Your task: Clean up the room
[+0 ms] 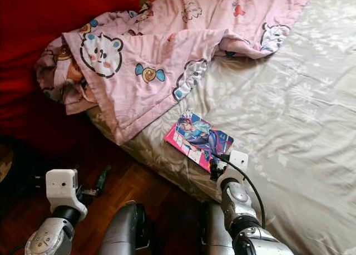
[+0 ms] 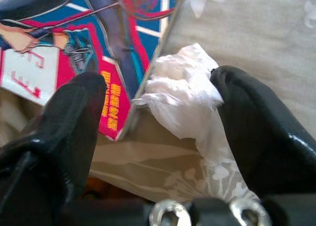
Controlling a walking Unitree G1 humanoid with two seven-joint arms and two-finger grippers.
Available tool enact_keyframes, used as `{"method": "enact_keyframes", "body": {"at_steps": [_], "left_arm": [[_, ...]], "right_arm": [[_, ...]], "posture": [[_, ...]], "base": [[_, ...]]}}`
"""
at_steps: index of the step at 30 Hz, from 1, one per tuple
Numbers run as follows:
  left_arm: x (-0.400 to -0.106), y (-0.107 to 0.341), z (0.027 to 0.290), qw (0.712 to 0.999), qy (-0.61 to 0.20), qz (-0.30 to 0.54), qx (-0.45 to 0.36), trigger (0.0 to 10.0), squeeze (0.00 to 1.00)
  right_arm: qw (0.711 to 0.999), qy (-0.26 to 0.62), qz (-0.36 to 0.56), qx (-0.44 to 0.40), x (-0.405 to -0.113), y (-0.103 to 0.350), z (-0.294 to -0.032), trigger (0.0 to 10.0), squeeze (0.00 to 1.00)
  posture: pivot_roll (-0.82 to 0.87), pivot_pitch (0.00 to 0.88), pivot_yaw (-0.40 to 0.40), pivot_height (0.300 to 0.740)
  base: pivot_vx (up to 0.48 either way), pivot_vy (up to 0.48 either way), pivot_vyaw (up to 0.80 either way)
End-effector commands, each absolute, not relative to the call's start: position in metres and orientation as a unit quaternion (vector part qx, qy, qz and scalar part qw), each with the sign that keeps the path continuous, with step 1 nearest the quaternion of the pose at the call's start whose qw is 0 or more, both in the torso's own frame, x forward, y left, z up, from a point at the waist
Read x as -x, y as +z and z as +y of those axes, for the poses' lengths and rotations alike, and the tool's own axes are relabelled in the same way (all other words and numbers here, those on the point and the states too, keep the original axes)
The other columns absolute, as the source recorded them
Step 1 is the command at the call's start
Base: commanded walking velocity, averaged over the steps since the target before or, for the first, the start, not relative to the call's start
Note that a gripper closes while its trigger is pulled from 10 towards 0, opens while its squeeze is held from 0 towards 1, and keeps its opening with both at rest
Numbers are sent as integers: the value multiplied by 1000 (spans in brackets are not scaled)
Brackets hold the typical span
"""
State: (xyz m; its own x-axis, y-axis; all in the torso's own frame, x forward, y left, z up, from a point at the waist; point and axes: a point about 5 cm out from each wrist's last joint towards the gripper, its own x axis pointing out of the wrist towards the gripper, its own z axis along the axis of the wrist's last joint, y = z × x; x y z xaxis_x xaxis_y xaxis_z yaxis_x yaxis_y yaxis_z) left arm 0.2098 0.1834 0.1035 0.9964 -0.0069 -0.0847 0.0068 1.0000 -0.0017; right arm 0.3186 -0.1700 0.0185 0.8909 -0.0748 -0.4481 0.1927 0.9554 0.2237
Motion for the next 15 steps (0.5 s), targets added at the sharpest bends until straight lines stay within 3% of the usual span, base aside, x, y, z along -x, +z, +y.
{"method": "enact_keyframes", "body": {"at_steps": [1, 9, 11, 12, 13, 15], "left_arm": [[-204, 104, 186, 999, -3, 49, -7, 10000, 0], [-198, 106, 187, 998, -3, 56, -15, 10000, 0], [-197, 106, 187, 998, -3, 57, -15, 10000, 0], [-197, 106, 187, 998, -3, 57, -15, 10000, 0], [-196, 106, 188, 998, -2, 58, -17, 10000, 0], [-195, 106, 190, 998, 2, 60, -21, 10000, 0]], "right_arm": [[955, -92, 246, -139, -306, 5, -175, 10000, 0], [952, -98, 250, -145, -303, 2, -175, 10000, 0], [952, -97, 249, -150, -304, 2, -173, 1098, 0], [952, -97, 248, -150, -304, 2, -173, 1098, 0], [952, -95, 247, -153, -304, 3, -171, 0, 0], [952, -93, 247, -153, -305, 3, -170, 0, 0]], "posture": [[115, 385, 81, 649], [131, 398, 95, 649], [133, 398, 97, 649], [133, 398, 97, 649], [138, 401, 99, 649], [139, 400, 102, 649]], "base": [[0, 0, 0], [0, 0, 0], [0, 0, 0], [0, 0, 0], [0, 0, 0], [0, 0, 0]]}}
